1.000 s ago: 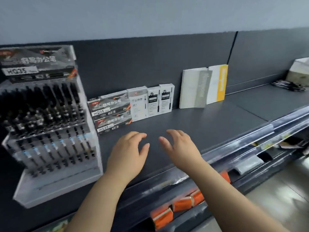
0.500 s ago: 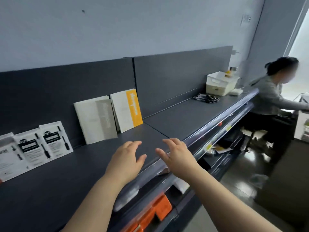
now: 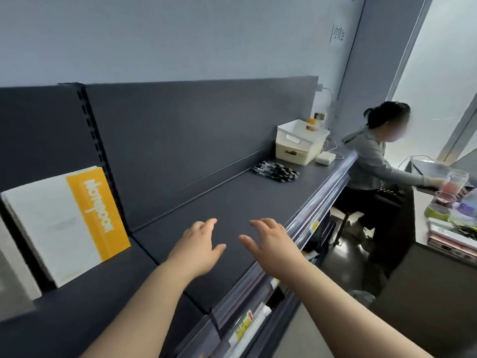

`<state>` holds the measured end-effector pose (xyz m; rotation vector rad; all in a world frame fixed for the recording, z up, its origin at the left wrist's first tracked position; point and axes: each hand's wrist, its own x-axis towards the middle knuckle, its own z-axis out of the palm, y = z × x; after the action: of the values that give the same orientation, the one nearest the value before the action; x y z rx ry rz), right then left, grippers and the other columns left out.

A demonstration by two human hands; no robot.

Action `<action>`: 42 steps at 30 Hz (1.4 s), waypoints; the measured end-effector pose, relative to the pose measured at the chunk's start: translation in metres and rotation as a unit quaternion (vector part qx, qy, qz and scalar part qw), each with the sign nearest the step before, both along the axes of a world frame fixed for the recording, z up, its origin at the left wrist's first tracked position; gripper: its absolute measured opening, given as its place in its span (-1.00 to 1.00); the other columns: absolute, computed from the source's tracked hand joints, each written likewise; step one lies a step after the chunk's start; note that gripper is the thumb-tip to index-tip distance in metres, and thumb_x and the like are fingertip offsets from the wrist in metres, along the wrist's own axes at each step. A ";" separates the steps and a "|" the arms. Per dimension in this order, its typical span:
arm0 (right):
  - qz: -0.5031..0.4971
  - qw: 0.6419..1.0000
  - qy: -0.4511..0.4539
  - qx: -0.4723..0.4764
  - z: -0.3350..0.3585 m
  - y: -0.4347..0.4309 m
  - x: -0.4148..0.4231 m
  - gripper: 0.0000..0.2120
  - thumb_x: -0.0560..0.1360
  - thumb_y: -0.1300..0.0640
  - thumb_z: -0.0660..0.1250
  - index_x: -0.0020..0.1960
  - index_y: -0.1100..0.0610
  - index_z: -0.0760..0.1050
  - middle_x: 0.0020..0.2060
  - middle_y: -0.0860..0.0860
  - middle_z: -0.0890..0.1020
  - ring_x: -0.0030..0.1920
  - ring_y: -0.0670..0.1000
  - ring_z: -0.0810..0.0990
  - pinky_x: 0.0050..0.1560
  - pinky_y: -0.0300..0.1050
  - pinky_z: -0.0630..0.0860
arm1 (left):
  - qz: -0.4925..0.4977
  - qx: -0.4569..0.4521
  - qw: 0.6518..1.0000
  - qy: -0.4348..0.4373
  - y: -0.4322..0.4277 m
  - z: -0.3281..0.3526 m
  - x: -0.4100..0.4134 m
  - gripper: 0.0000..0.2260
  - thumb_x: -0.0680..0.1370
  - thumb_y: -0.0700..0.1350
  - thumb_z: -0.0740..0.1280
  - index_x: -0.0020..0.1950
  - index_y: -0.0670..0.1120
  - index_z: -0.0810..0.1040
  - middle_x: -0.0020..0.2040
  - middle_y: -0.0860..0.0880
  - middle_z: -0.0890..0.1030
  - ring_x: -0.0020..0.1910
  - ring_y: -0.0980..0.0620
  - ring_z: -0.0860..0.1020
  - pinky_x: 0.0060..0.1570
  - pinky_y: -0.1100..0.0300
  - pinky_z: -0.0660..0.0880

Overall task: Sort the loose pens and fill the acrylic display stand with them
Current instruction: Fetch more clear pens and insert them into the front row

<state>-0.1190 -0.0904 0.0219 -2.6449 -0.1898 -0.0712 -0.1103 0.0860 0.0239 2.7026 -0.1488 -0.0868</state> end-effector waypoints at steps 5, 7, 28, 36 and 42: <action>-0.020 1.000 0.001 0.007 -0.004 -0.030 0.077 -0.44 0.55 -0.22 0.10 0.44 0.05 0.23 0.39 0.00 0.29 0.41 0.05 0.21 0.36 -0.07 0.24 | -0.024 0.009 0.998 0.051 -0.029 -0.015 0.080 -0.39 0.58 0.10 0.21 0.54 0.03 0.01 0.53 0.00 0.09 0.48 -0.03 0.15 0.34 0.04 0.28; -0.021 1.000 0.010 0.010 -0.011 -0.041 0.106 -0.45 0.55 -0.21 0.10 0.43 0.06 0.25 0.39 0.01 0.30 0.41 0.06 0.22 0.36 -0.06 0.25 | -0.023 0.009 0.996 0.083 -0.037 -0.025 0.104 -0.37 0.58 0.11 0.21 0.55 0.03 -0.02 0.55 0.02 0.04 0.50 -0.02 0.12 0.37 0.02 0.25; 0.047 0.998 -0.007 0.045 -0.056 -0.228 0.444 -0.51 0.58 -0.09 0.11 0.43 0.13 0.28 0.42 0.11 0.29 0.43 0.16 0.18 0.40 0.00 0.16 | 0.138 0.112 0.966 0.188 -0.237 -0.059 0.347 -0.27 0.56 0.25 0.11 0.56 -0.09 -0.12 0.57 -0.06 -0.17 0.53 -0.11 -0.16 0.48 -0.03 -0.02; 0.085 0.987 0.131 0.022 -0.067 -0.232 0.510 -0.59 0.55 -0.15 0.13 0.00 0.21 0.44 0.05 0.23 0.53 0.15 0.20 0.43 0.00 -0.07 0.36 | 0.356 -0.143 0.916 0.116 -0.281 -0.049 0.412 -0.48 0.63 0.05 0.10 0.51 -0.16 0.11 0.50 -0.13 0.18 0.45 -0.15 0.20 0.32 0.06 0.25; 0.130 0.974 0.179 0.052 -0.065 -0.220 0.528 -0.67 0.54 -0.06 0.20 -0.15 0.22 0.39 -0.10 0.20 0.57 0.04 0.19 0.50 -0.15 -0.15 0.31 | 0.438 -0.264 0.855 0.089 -0.299 -0.046 0.451 -0.58 0.53 0.03 0.31 0.29 -0.16 0.41 0.23 -0.11 0.49 0.13 -0.09 0.50 0.04 0.14 0.44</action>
<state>0.4093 -0.3100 -0.0428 -2.4533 -0.3948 0.4662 0.3405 -0.2127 -0.0225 1.9632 0.9642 -0.0133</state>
